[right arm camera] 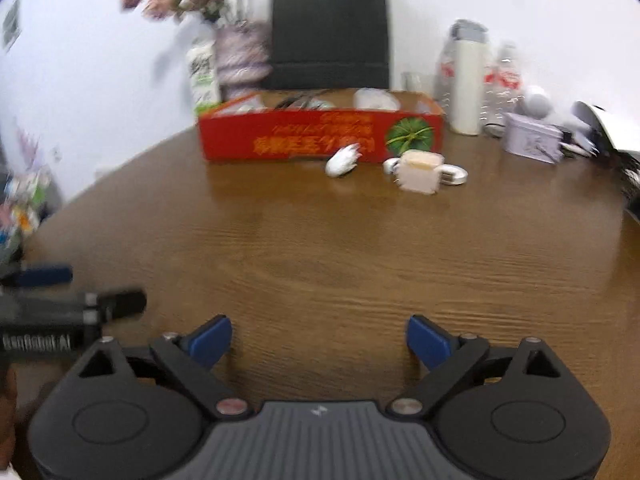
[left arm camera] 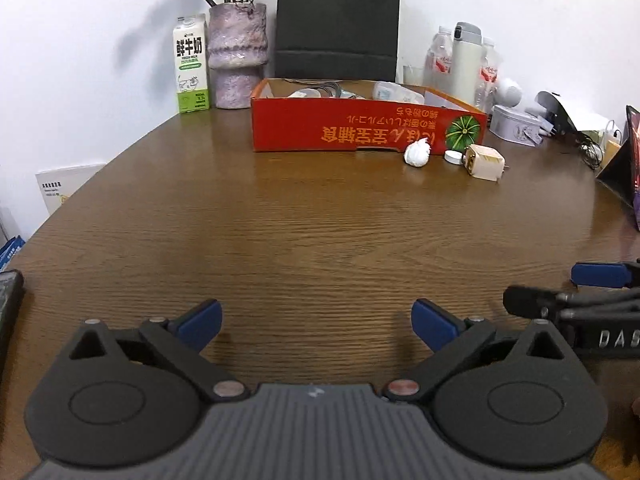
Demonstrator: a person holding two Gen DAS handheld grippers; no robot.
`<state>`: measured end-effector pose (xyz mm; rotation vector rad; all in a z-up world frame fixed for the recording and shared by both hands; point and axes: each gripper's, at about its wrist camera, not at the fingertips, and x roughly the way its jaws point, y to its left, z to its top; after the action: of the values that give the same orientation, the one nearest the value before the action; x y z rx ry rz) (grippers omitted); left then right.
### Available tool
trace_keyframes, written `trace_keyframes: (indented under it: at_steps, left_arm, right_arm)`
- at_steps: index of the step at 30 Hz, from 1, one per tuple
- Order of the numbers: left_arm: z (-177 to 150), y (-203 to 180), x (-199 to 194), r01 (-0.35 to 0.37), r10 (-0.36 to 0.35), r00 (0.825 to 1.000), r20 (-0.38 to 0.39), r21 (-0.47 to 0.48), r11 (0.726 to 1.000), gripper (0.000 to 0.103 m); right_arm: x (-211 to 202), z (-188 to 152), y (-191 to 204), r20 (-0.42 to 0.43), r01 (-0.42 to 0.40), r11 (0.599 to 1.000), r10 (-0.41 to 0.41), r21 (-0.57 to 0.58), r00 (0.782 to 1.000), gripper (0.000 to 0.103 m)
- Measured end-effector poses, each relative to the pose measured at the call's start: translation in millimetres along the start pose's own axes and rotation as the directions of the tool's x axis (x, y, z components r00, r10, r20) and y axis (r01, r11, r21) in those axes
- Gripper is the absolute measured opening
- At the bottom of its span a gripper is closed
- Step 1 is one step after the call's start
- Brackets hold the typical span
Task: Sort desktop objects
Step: 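Move both open tools back over the table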
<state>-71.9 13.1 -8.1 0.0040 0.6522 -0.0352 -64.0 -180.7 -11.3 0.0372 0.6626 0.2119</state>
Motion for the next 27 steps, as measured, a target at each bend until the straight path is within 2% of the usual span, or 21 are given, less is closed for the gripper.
trace_keyframes:
  at_steps: [4, 8, 20, 24, 27]
  left_arm:
    - [1, 2, 4, -0.012, 0.011, 1.0, -0.024, -0.017, 1.0, 0.103]
    - [1, 5, 6, -0.007, 0.006, 1.0, -0.03, -0.037, 0.999, 0.103]
    - [2, -1, 10, -0.014, 0.014, 0.999, -0.05, 0.005, 1.0, 0.103]
    - [8, 1, 9, 0.0, 0.0, 1.0, -0.02, -0.031, 1.0, 0.103]
    - [27, -1, 13, 0.015, -0.015, 0.999, 0.029, -0.018, 1.0, 0.103]
  right_arm:
    - [0, -3, -2, 0.009, -0.002, 1.0, 0.002, 0.011, 1.0, 0.095]
    - [1, -6, 6, 0.012, 0.012, 0.999, -0.012, -0.04, 1.0, 0.095]
    - [3, -2, 1, -0.004, -0.011, 1.0, 0.011, -0.01, 1.0, 0.096]
    - [5, 6, -11, -0.027, -0.042, 0.998, 0.043, 0.05, 0.999, 0.097]
    - [16, 25, -17, -0.077, -0.001, 0.999, 0.004, 0.046, 0.997, 0.096]
